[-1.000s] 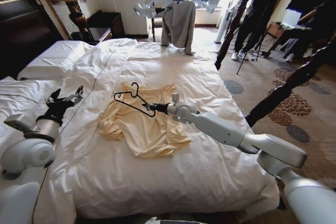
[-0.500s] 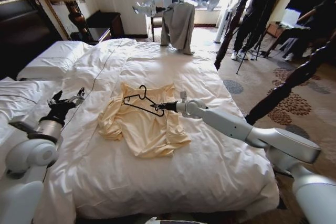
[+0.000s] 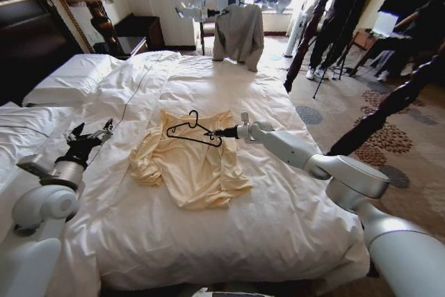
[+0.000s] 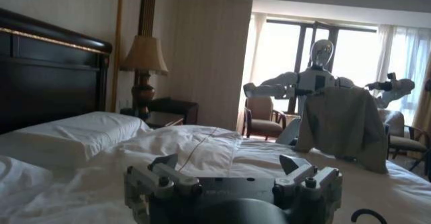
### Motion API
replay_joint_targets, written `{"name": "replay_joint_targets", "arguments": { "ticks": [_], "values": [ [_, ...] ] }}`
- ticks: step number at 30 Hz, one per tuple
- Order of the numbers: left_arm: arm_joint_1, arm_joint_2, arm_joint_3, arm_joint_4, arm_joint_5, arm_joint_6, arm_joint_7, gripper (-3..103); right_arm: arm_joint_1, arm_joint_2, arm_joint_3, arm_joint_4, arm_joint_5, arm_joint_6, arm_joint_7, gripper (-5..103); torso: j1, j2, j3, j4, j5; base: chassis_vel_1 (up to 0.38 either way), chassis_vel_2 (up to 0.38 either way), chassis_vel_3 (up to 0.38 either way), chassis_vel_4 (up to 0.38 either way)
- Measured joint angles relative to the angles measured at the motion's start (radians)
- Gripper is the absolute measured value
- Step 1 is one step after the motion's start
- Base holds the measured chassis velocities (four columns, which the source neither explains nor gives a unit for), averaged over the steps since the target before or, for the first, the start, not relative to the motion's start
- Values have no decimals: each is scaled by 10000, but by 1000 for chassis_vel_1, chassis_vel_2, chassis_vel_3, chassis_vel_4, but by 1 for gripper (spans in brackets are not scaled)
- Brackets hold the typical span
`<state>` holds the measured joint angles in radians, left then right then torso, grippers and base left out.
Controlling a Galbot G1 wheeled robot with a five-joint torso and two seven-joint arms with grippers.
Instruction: Pick up the clothes from the bed and hang them on the clothes hanger.
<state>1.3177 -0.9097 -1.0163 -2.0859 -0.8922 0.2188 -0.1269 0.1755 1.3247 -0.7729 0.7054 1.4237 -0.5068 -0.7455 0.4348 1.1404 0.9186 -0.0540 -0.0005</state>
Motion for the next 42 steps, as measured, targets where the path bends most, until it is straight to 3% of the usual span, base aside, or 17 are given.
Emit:
{"name": "replay_joint_targets", "arguments": {
  "ticks": [7,13,15,17,19,23,28,31,33,37,42],
  "values": [
    [-150,-11,230,95,39,3,26,100,7,-56,101,-151,-119,-342,-709,0,-1,0,-1,-7,0,0,0,0,0],
    [-190,10,292,169,66,3,40,100,-55,266,29,-448,-516,-360,-809,0,-1,0,-1,-5,0,0,0,0,0],
    [-190,34,296,166,66,2,44,100,-99,809,266,-1228,-1572,-85,-784,0,-1,1,-1,-2,0,0,0,0,0],
    [-188,38,295,164,66,2,45,100,-101,893,312,-1354,-1783,-19,-795,0,-1,0,-1,-2,0,0,0,0,0],
    [-184,42,284,139,60,2,46,100,-121,1269,535,-1796,-2422,316,-603,0,0,0,0,-3,0,0,0,0,0],
    [-167,43,232,91,42,1,43,100,-111,1497,621,-1966,-2585,529,-229,-3,-1,0,-1,-3,0,0,0,0,0],
    [-77,18,163,-7,29,-21,39,100,-90,1658,615,-2030,-2764,1298,590,-1,-1,0,-1,-3,0,0,0,0,0],
    [-2,-44,123,-87,26,-55,46,100,-130,1589,550,-1826,-2918,1800,1391,8,-1,0,-1,-4,2,0,0,0,0],
    [7,-56,119,-101,25,-64,47,100,-130,1535,500,-1757,-2974,1878,1481,8,-1,0,-1,-3,2,0,0,0,0],
    [34,-103,110,-162,15,-95,47,100,-163,1303,364,-1498,-3371,2179,1806,20,-1,1,-1,-6,2,0,0,0,0],
    [74,-195,109,-288,8,-99,43,100,-187,1279,289,-1440,-3486,2875,2805,41,-1,0,-1,-5,2,0,0,0,0]
  ]
}}
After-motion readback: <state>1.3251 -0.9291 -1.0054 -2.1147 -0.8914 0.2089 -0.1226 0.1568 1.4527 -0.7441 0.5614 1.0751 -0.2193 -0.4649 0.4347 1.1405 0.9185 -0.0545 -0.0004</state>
